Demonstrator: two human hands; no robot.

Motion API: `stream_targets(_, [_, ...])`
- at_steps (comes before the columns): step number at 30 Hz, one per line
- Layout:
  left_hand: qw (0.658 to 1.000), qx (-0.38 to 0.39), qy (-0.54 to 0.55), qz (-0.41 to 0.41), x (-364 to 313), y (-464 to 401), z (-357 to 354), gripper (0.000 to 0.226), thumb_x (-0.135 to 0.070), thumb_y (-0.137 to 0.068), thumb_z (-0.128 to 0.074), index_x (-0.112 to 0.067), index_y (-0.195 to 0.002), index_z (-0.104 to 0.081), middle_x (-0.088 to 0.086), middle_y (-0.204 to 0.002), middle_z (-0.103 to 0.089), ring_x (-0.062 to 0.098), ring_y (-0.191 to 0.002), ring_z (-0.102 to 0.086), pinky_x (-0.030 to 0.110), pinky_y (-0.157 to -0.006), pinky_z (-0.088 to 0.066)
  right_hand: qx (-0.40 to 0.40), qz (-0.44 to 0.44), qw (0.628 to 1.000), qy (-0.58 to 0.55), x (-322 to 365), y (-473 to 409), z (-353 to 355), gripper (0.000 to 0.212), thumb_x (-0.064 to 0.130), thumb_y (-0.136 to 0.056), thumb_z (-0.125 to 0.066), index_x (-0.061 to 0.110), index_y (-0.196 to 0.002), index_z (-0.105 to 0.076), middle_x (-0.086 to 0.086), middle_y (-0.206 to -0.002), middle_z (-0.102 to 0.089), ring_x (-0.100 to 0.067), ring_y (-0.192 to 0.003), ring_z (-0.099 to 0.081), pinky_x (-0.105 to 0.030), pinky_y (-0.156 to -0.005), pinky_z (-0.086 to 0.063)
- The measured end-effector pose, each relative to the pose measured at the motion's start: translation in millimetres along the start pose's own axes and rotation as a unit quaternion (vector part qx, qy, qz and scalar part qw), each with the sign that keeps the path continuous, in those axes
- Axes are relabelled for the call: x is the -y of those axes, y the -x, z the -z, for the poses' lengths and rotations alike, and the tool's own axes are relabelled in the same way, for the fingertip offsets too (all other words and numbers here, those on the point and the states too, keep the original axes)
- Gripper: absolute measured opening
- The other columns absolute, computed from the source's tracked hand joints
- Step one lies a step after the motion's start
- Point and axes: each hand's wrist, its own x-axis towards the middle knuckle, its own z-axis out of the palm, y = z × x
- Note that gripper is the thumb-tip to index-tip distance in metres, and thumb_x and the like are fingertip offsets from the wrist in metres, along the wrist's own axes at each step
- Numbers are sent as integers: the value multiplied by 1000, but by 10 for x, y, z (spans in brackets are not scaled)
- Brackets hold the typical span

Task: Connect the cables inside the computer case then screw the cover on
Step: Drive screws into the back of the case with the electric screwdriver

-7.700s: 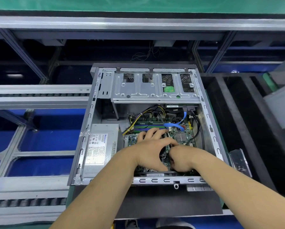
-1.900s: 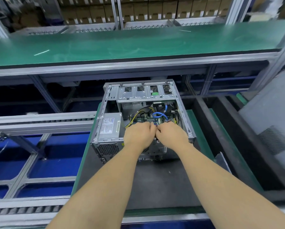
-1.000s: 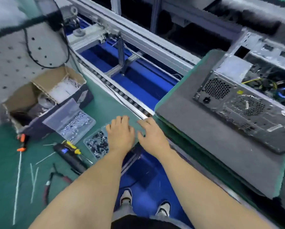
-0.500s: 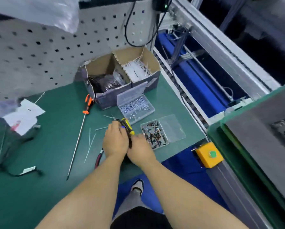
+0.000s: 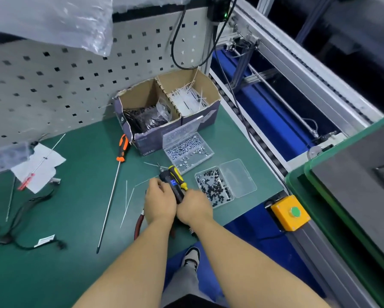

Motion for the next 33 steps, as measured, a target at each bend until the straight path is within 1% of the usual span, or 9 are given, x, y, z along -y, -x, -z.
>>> stream_targets(3, [996,-45,69,35,-35,12,-25,18,-24,-94,-41,-22,-77,-45,0,-80,-57,26,-72,-49,30,-55,-28,3,-6,998,-59,-9,34,-26,21,36,-88,-63,16,-90,-58,-8,-91,-64,-27,-77,-57,-29,-62,-48])
stream_targets(5, [982,-98,143,80,-85,13,-33,22,-21,-93,-41,-19,-72,-44,-3,-72,-53,22,-66,-44,27,-52,-26,4,-26,990,-137,-49,62,-21,27,40,-84,-66,19,-87,-49,0,-79,-55,-23,-71,-55,-25,-51,-38])
stream_targets(8, [969,-132,176,116,-181,-2,-35,27,-21,-92,-41,-13,-66,-41,-1,-66,-47,25,-63,-40,32,-52,-25,13,-46,977,-207,-150,125,22,30,44,-74,-63,21,-81,-44,3,-79,-53,-13,-63,-52,-25,-47,-34])
stream_targets(13, [999,-11,18,-37,-347,61,-209,26,-26,-94,-44,-13,-72,-49,9,-73,-59,37,-77,-51,38,-66,-45,-35,-39,957,-284,-432,189,177,26,52,-71,-56,31,-86,-54,9,-80,-64,-4,-63,-57,-24,-52,-43])
stream_targets(16, [974,78,-110,-184,-432,127,-389,19,-29,-97,-46,-19,-88,-60,5,-93,-65,32,-84,-57,38,-69,-48,-100,-52,935,-335,-684,186,317,17,43,-83,-68,31,-85,-56,9,-76,-64,4,-58,-58,-12,-45,-38])
stream_targets(19, [933,121,-194,-278,-475,123,-536,20,-27,-100,-48,-21,-107,-65,0,-109,-62,25,-96,-60,38,-77,-51,-131,-95,929,-334,-969,167,454,19,38,-88,-68,27,-97,-55,8,-81,-62,-3,-64,-59,-16,-46,-35])
stream_targets(26, [889,137,-325,-292,-613,46,-705,27,-8,-93,-52,-23,-106,-70,3,-104,-64,27,-89,-65,36,-74,-54,-154,-146,895,-394,-1279,177,525,29,31,-89,-65,20,-113,-53,-6,-91,-66,-30,-82,-70,-38,-64,-54])
stream_targets(29, [884,129,-350,-282,-603,45,-755,34,0,-88,-54,-23,-106,-71,4,-101,-67,26,-92,-66,36,-77,-56,-155,-144,891,-402,-1289,153,507,29,31,-88,-66,19,-113,-55,-6,-94,-67,-32,-82,-71,-45,-72,-58])
stream_targets(33, [890,120,-349,-266,-572,43,-761,23,-6,-92,-55,-19,-98,-72,5,-97,-67,25,-88,-66,37,-75,-56,-152,-137,893,-400,-1268,135,492,28,33,-88,-67,21,-110,-55,-5,-93,-68,-31,-80,-71,-46,-72,-58])
